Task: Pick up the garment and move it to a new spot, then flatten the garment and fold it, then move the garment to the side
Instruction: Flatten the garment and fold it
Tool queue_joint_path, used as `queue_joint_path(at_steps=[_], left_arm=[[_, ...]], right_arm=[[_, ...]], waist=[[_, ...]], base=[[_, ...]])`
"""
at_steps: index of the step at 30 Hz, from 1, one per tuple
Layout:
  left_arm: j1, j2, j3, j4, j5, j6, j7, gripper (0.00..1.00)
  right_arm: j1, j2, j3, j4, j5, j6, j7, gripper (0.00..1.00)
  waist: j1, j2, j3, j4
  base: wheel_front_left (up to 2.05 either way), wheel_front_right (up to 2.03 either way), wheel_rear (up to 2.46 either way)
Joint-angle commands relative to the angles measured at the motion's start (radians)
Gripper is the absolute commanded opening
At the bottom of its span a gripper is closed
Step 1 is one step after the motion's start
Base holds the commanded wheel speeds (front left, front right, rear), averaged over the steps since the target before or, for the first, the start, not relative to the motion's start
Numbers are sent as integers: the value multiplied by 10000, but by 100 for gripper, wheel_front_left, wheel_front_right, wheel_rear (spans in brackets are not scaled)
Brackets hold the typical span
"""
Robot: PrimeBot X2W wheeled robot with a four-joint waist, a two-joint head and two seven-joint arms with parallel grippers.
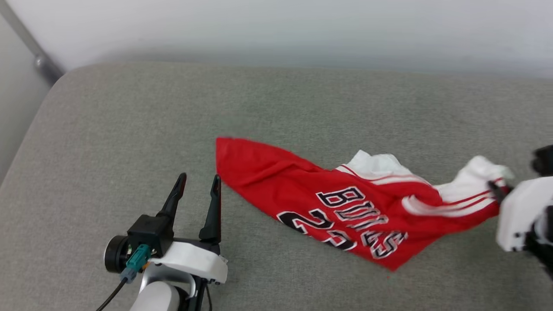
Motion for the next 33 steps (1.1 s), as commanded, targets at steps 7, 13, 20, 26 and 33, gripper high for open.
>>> queue_joint_path(at_steps=[7,13,20,26,33], left_arm=[[570,61,203,62,47,74,-27,100],[848,171,296,126,-78,151,22,100],[1267,400,486,-41,-250,344,185,100],[1514,495,456,-209,-276,432,389,100],[1714,498,428,-292,-440,463,546,100]], right_arm=[[2016,1077,-3450,-130,-240,-7,-695,0],[3207,2193,-4893,1345,-420,-9,-1957,100],[2972,2489,-4627,1244,-1066,-7,-5534,100],[3083,2395,-3596,228,-2269,-7,-6858,100],[3709,2565,-2017,-1135,-2109,-7,-6675,100]], waist=[[-1,0,-602,-639],[-1,0,-824,-772],[-1,0,-1180,-953],[-1,0,-1598,-943],[-1,0,-1913,-903]], base=[[0,0,0],[0,0,0],[0,0,0],[0,0,0],[0,0,0]])
